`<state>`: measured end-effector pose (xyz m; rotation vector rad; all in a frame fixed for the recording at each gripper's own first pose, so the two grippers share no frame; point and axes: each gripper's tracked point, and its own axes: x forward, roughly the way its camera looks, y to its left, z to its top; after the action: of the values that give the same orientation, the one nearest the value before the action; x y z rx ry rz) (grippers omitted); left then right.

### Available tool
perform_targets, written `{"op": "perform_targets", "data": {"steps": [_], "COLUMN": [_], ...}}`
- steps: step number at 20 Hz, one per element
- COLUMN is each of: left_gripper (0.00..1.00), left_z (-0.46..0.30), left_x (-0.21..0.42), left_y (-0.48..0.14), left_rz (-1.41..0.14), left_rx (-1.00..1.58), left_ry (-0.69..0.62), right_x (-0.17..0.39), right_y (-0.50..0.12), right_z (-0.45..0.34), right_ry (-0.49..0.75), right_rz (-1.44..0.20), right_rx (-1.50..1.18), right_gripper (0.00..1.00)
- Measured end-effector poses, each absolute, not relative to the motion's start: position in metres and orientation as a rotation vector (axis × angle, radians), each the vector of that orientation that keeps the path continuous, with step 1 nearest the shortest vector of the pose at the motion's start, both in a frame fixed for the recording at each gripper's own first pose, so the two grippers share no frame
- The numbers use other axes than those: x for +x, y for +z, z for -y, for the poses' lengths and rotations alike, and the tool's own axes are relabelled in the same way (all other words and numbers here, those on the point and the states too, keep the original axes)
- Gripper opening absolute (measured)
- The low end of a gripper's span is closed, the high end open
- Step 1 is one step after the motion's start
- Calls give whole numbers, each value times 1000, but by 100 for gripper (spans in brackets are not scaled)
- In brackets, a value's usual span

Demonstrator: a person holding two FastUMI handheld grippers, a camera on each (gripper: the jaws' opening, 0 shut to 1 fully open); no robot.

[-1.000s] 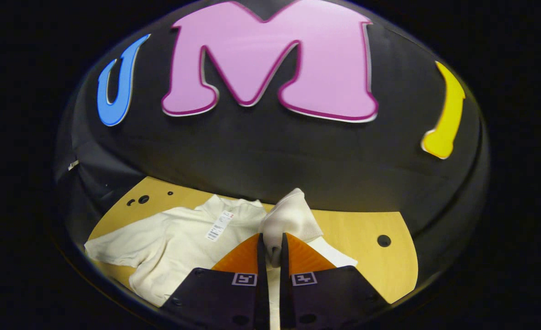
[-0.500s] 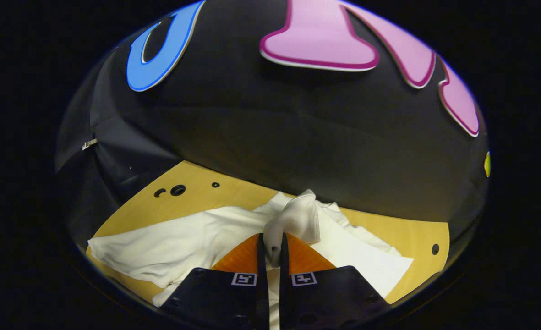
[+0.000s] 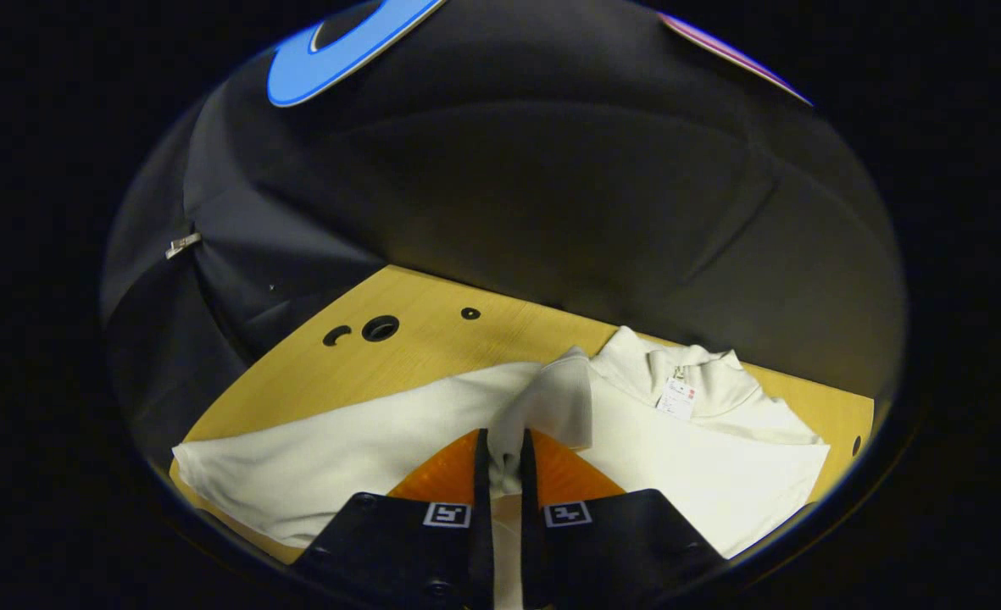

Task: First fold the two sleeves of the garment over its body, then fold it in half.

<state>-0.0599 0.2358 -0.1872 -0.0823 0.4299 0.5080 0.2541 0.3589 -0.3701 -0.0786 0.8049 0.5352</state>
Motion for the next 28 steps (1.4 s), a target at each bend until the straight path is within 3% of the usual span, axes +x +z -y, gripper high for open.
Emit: {"op": "perform_targets", "data": {"steps": [1, 2, 3, 4, 6, 9, 18, 28], "left_gripper": [99, 99, 99, 99, 99, 99, 99, 100], "left_z": [-237, -239, -239, -239, -241, -254, -336, -396], "left_x": [-60, -59, -57, -56, -54, -55, -83, -77], "left_y": [-187, -186, -186, -185, -186, -192, -241, -352], "left_rz": [-430, -427, -421, -416, -413, -414, -465, -562], "left_rx": [-78, -72, -68, -67, -70, -91, -128, -278], "left_ry": [510, 514, 514, 515, 518, 557, 767, 848], "right_x": [246, 239, 233, 234, 233, 236, 233, 184], "right_y": [-376, -380, -380, -377, -363, -347, -300, -271], "right_z": [-364, -370, -378, -380, -375, -354, -229, -77], "right_ry": [549, 565, 578, 576, 567, 542, 347, 173], "right_rz": [-829, -861, -877, -875, -848, -808, -701, -699], "right_rx": [-70, -39, 1, 28, 50, 31, 1, -96], "right_gripper": [12, 25, 24, 29, 51, 96, 99, 99]}}
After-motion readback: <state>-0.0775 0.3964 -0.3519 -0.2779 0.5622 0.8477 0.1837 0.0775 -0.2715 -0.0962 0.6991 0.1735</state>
